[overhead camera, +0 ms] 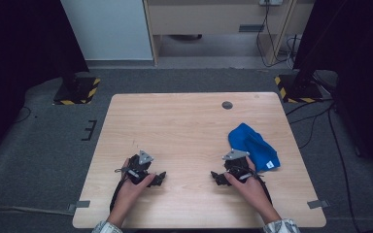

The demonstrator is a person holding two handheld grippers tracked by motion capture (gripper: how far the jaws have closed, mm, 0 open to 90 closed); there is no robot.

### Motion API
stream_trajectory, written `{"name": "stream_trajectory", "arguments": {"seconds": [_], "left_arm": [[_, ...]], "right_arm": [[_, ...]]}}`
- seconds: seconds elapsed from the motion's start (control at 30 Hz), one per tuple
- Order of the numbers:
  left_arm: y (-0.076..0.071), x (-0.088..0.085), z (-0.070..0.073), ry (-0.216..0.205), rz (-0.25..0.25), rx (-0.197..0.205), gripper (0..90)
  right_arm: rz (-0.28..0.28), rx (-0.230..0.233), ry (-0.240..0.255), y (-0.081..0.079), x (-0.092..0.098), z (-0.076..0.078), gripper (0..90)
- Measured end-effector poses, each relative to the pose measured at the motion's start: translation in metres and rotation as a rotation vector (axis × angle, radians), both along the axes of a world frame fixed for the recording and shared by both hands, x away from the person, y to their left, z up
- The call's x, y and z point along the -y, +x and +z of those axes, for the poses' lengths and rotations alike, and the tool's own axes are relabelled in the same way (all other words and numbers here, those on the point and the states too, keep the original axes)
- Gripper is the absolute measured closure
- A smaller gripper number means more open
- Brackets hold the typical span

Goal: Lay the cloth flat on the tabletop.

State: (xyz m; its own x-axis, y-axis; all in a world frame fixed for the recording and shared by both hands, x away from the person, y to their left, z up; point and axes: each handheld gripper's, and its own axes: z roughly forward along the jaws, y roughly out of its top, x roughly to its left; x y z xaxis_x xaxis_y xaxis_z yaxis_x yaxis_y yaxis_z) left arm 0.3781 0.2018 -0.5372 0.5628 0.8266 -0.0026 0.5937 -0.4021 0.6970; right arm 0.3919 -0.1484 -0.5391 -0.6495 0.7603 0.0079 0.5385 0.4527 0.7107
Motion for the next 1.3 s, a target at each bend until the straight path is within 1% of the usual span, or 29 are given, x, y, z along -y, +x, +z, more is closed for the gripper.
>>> {"name": "stream_trajectory", "arguments": {"seconds": [0.43,0.47,0.53,0.57,0.6,0.63,0.67,0.73,0.77,0.8,0.83,0.87,0.9,0.93,1.0,1.03,1.07,1.13,1.2,1.23,1.3], "left_arm": [[0.0,0.0,0.0,0.0,0.0,0.0,0.0],[0.0,0.0,0.0,0.0,0.0,0.0,0.0],[0.0,0.0,0.0,0.0,0.0,0.0,0.0],[0.0,0.0,0.0,0.0,0.0,0.0,0.0],[0.0,0.0,0.0,0.0,0.0,0.0,0.0],[0.0,0.0,0.0,0.0,0.0,0.0,0.0],[0.0,0.0,0.0,0.0,0.0,0.0,0.0],[0.0,0.0,0.0,0.0,0.0,0.0,0.0],[0.0,0.0,0.0,0.0,0.0,0.0,0.0],[0.0,0.0,0.0,0.0,0.0,0.0,0.0],[0.0,0.0,0.0,0.0,0.0,0.0,0.0],[0.0,0.0,0.0,0.0,0.0,0.0,0.0],[0.0,0.0,0.0,0.0,-0.001,0.0,0.0],[0.0,0.0,0.0,0.0,-0.001,0.0,0.0],[0.0,0.0,0.0,0.0,-0.001,0.0,0.0],[0.001,0.0,0.0,0.002,-0.005,0.0,0.0],[0.001,0.0,0.0,0.001,-0.007,0.0,0.0],[0.001,0.001,0.0,0.0,-0.008,0.0,0.0],[0.001,0.001,0.0,0.0,-0.008,0.0,0.0],[0.001,0.001,0.0,0.0,-0.008,0.0,0.0],[0.001,0.001,0.0,0.0,-0.007,0.0,0.0]], "right_arm": [[-0.003,0.0,0.0,0.0,0.0,0.0,3.6],[-0.002,-0.003,-0.001,0.0,0.0,0.0,3.9],[0.003,-0.004,0.002,-0.001,-0.001,0.002,8.4],[0.003,-0.004,0.002,-0.001,-0.001,0.002,8.4],[0.008,0.006,0.002,-0.001,-0.001,0.007,9.0],[0.008,0.006,0.002,-0.001,-0.001,0.007,9.0],[-0.01,0.041,0.005,-0.003,0.002,0.017,11.5],[-0.038,0.103,0.023,-0.005,0.007,0.03,11.3],[-0.047,0.122,0.041,-0.006,0.01,0.037,10.9],[-0.047,0.122,0.041,-0.006,0.01,0.037,10.9],[-0.058,0.14,0.06,-0.006,0.014,0.043,10.6],[-0.085,0.18,0.076,-0.004,0.028,0.054,10.5],[-0.085,0.18,0.076,-0.004,0.028,0.054,10.5],[-0.101,0.184,0.081,-0.003,0.033,0.056,10.5],[-0.146,0.19,0.075,0.002,0.05,0.058,10.7],[-0.196,0.198,0.046,0.006,0.069,0.056,11.8],[-0.216,0.206,0.029,0.008,0.078,0.055,12.0],[-0.255,0.203,0.034,0.01,0.095,0.055,11.7],[-0.29,0.216,0.036,0.012,0.109,0.056,11.7],[-0.29,0.216,0.036,0.012,0.109,0.056,11.7],[-0.317,0.221,0.049,0.013,0.12,0.056,11.5]]}}
